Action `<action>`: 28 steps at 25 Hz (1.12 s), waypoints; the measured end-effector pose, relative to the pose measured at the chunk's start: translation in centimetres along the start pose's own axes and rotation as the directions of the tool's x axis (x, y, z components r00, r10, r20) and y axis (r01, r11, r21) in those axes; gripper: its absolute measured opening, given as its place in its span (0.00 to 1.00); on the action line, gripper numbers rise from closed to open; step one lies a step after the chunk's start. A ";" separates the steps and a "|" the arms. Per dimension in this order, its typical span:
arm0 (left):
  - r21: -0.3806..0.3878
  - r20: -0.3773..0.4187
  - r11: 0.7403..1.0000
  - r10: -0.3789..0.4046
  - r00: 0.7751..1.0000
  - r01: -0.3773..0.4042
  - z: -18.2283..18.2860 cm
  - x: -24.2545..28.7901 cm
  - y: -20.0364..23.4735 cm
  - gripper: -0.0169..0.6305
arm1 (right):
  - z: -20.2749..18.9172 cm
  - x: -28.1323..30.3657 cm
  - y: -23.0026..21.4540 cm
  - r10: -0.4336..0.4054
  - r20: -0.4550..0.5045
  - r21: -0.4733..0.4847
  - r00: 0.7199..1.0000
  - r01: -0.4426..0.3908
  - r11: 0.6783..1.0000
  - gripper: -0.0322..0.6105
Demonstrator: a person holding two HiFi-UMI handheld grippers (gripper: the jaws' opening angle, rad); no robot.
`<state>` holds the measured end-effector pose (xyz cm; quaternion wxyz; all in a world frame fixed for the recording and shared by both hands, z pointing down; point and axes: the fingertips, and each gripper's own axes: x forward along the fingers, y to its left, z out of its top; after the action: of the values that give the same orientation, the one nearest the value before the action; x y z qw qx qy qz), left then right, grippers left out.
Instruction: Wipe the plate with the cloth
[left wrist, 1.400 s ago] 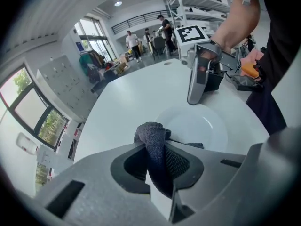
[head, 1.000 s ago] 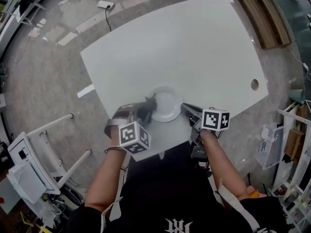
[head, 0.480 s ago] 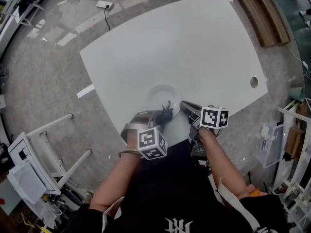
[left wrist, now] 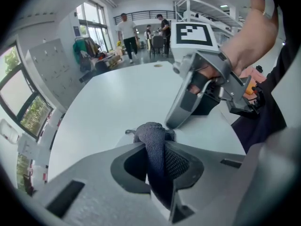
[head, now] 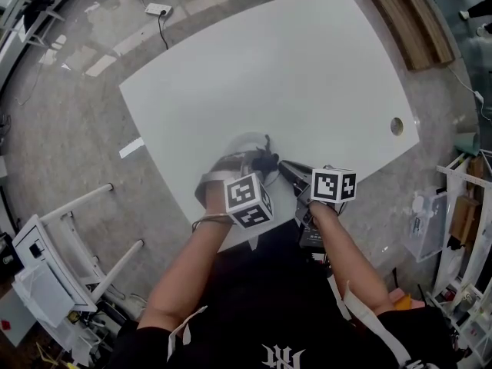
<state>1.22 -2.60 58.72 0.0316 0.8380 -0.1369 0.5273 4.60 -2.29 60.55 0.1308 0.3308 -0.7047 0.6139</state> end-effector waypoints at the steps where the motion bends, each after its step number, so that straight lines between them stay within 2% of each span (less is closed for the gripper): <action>1: -0.009 -0.006 1.000 0.014 1.000 -0.014 -0.2 0.1 0.9 0.10 | 0.0 0.0 0.0 0.000 -0.001 -0.001 1.000 0.000 1.000 0.08; 6: -0.044 -0.046 0.997 0.068 0.997 -0.070 -2.2 -0.4 5.0 0.10 | 0.0 -0.1 -0.1 0.002 0.008 0.001 1.000 -0.002 1.000 0.08; 10: -0.050 -0.080 0.995 0.083 0.993 -0.088 -4.6 -1.8 5.4 0.10 | -0.1 0.0 0.0 -0.001 0.011 -0.002 1.000 0.001 1.000 0.08; 15: -0.054 -0.103 0.996 0.068 0.992 -0.074 -6.6 -3.5 3.0 0.10 | -0.1 0.0 0.1 -0.005 0.010 -0.017 1.000 0.005 1.000 0.07; 21: -0.056 -0.104 0.998 0.000 0.995 -0.006 -7.7 -4.8 -2.3 0.10 | 0.1 -0.1 0.3 -0.012 0.019 -0.023 1.000 0.013 1.000 0.07; 28: -0.052 -0.045 0.997 -0.064 0.997 0.062 -4.0 -3.2 -5.9 0.10 | -0.1 0.0 0.5 -0.017 0.024 -0.032 1.000 0.018 0.999 0.07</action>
<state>-1.99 4.51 58.14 0.0725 0.8284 -0.1229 0.5417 4.26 -2.22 60.23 0.1331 0.3422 -0.7130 0.5974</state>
